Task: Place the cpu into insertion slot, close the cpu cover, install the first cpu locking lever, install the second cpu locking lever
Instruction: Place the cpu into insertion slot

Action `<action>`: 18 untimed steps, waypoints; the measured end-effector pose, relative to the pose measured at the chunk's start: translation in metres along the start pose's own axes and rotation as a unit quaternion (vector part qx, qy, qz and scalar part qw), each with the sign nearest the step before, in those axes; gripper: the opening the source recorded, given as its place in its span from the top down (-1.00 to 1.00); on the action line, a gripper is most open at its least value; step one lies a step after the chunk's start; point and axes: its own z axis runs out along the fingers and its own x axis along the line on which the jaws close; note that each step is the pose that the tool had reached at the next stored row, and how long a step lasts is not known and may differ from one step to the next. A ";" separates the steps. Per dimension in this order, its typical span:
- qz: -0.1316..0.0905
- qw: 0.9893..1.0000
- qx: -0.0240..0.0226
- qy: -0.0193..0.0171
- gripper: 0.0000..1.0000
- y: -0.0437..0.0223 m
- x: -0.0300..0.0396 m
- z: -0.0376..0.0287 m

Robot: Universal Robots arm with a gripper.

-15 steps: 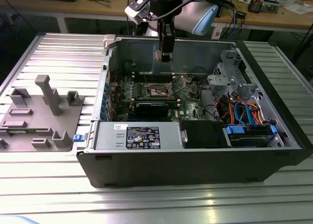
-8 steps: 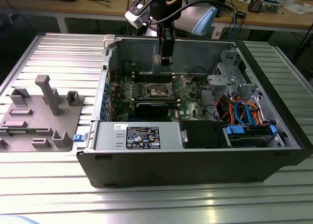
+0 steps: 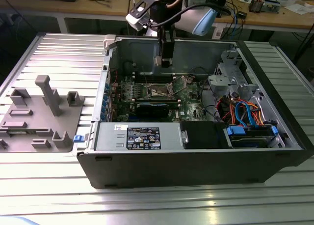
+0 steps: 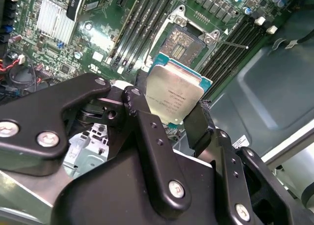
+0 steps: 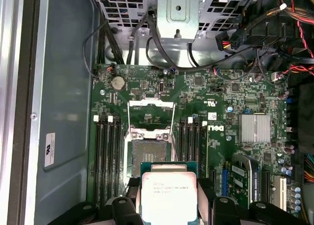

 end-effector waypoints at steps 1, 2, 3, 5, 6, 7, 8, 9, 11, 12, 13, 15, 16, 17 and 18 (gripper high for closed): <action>0.000 1.000 0.000 0.000 -0.08 0.0002 0.0007 0.0019; 0.000 1.000 0.000 0.000 -0.08 0.0007 0.0013 0.0035; 0.001 1.000 0.000 0.000 -0.08 0.0011 0.0017 0.0046; 0.001 1.000 0.000 0.000 -0.08 0.0015 0.0022 0.0065; 0.001 1.000 0.000 0.000 -0.08 0.0016 0.0024 0.0075; 0.001 1.000 0.000 0.000 -0.08 0.0017 0.0025 0.0087; 0.001 1.000 0.000 0.000 -0.08 0.0017 0.0027 0.0097; 0.001 1.000 0.000 0.000 -0.08 0.0017 0.0030 0.0109; 0.001 1.000 0.000 0.000 -0.08 0.0018 0.0036 0.0131; 0.001 1.000 0.000 0.000 -0.08 0.0017 0.0039 0.0142; 0.001 1.000 0.000 0.000 -0.08 0.0017 0.0044 0.0160; 0.002 1.000 0.000 0.000 -0.08 0.0017 0.0049 0.0181; 0.002 1.000 0.001 0.000 -0.08 0.0018 0.0052 0.0192; 0.002 1.000 0.001 0.000 -0.08 0.0018 0.0054 0.0207; 0.002 1.000 0.001 0.000 -0.08 0.0018 0.0057 0.0225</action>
